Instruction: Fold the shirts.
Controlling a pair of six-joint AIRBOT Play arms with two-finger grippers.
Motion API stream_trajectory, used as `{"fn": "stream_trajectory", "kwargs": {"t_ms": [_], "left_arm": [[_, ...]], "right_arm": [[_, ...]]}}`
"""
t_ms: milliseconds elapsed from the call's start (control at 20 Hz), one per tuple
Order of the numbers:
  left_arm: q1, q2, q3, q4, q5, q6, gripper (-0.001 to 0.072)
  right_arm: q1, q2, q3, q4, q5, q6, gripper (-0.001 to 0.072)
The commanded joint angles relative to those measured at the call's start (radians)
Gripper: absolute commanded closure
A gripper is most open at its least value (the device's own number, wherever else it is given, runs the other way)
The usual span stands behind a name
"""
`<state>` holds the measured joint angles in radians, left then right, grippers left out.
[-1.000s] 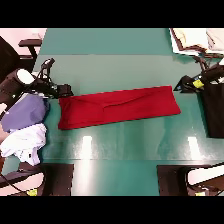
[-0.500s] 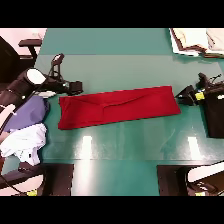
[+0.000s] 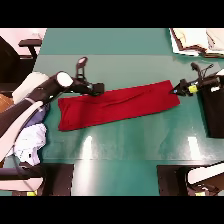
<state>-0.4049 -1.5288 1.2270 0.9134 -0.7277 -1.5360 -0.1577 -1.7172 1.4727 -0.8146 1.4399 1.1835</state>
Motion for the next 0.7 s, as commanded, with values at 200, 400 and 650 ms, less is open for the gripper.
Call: {"fn": "stream_trajectory", "kwargs": {"t_ms": [200, 400, 650], "left_arm": [[-0.143, -0.331, 0.296, -0.032, -0.101, 0.000, 0.0683], [-0.175, -0.395, 0.375, -0.036, -0.114, -0.002, 0.0683], [-0.175, -0.397, 0.377, -0.031, -0.131, 0.000, 0.0683]], "right_arm": [[0.152, 0.233, 0.196, 0.013, 0.047, 0.110, 0.0690], [0.269, 0.260, 0.274, 0.064, 0.054, 0.137, 0.0689], [0.385, 0.259, 0.294, 0.158, 0.018, 0.136, 0.0689]]}}
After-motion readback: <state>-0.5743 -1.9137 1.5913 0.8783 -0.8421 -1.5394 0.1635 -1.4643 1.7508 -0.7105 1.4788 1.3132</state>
